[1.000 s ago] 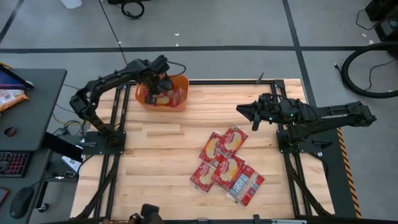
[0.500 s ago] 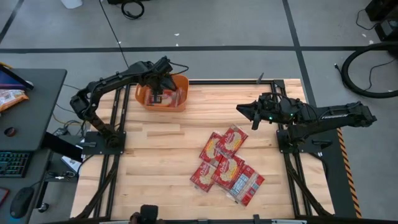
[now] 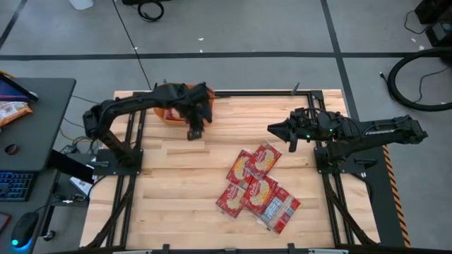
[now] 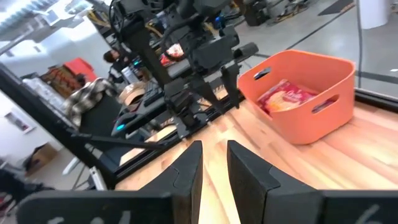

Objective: Sort popcorn bags into baskets
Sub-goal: Put the red popcorn bag into the orange bin

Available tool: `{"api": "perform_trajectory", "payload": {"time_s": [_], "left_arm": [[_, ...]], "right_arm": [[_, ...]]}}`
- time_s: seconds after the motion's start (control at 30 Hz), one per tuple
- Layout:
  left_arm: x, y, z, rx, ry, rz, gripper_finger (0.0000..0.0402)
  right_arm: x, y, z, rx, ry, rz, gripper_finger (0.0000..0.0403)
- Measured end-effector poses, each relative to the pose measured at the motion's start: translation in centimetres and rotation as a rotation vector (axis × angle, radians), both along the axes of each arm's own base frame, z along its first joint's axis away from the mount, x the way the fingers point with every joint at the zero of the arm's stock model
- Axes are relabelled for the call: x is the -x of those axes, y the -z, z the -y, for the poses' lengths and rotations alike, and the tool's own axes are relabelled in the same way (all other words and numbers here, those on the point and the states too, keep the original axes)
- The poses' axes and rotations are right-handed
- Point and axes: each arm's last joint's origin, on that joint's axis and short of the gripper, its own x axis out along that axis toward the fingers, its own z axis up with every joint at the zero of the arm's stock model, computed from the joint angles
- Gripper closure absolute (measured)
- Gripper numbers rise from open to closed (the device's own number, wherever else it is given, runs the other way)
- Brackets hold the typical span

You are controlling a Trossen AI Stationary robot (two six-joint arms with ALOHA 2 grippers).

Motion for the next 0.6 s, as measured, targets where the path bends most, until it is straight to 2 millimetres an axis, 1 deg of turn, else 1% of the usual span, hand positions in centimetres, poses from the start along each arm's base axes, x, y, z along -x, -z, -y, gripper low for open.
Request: {"api": "perform_trajectory", "payload": {"time_s": [0.13,0.23,0.47,0.6], "left_arm": [[-1.2,0.2,2.8,0.064,-0.063,0.017,0.0265],[-2.2,0.8,4.8,0.088,-0.074,0.055,0.0265],[-3.6,2.2,9.1,0.072,-0.124,0.124,0.0265],[-3.9,2.3,10.8,0.051,-0.171,0.147,0.0265]], "right_arm": [[0.0,0.3,-0.1,-0.004,-0.040,-0.026,0.0324],[-0.1,0.5,-0.2,-0.007,-0.072,-0.047,0.0324],[-0.9,1.2,-0.5,-0.026,-0.161,-0.096,0.0324],[-1.2,2.6,-1.1,-0.013,-0.254,-0.232,0.0324]]}}
